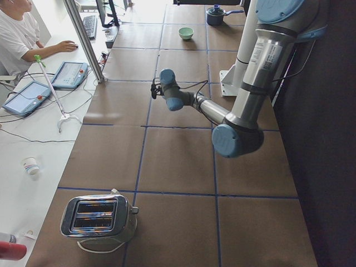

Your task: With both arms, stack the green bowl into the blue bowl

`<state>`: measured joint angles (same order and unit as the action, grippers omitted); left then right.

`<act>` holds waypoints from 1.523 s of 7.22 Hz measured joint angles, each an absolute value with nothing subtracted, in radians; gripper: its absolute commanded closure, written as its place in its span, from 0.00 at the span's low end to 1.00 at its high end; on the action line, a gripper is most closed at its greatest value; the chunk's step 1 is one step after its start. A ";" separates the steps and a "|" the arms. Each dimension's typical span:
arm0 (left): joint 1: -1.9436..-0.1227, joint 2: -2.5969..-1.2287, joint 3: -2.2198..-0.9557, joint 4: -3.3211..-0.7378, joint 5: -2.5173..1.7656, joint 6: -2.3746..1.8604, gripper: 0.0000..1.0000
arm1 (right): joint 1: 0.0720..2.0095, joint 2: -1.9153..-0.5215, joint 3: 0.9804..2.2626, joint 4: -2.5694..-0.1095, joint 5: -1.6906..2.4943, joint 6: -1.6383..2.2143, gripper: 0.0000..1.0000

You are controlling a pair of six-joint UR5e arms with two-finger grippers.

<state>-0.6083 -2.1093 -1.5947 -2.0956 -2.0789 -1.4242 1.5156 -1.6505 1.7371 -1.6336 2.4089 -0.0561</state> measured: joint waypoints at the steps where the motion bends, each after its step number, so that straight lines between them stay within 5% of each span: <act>1: -0.558 -2.202 -1.588 -1.996 -2.021 -1.441 1.00 | 1.516 -1.651 1.738 -1.634 2.410 -0.056 0.00; 7: -0.510 -2.255 -1.518 -1.938 -1.984 -1.445 0.93 | 1.515 -1.651 1.732 -1.596 2.412 -0.057 0.00; 8: -0.509 -2.254 -1.516 -1.939 -1.984 -1.445 0.76 | 1.515 -1.652 1.729 -1.586 2.413 -0.057 0.00; 10: -0.500 -2.252 -1.515 -1.939 -1.971 -1.446 0.16 | 1.513 -1.652 1.728 -1.579 2.413 -0.057 0.00; 11: -0.489 -2.253 -1.513 -1.940 -1.947 -1.446 0.00 | 1.511 -1.652 1.729 -1.571 2.416 -0.056 0.00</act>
<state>-0.4890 -2.2528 -1.5131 -1.9404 -1.9471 -1.4464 1.5108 -1.6521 1.7286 -1.5712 2.4164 -0.0564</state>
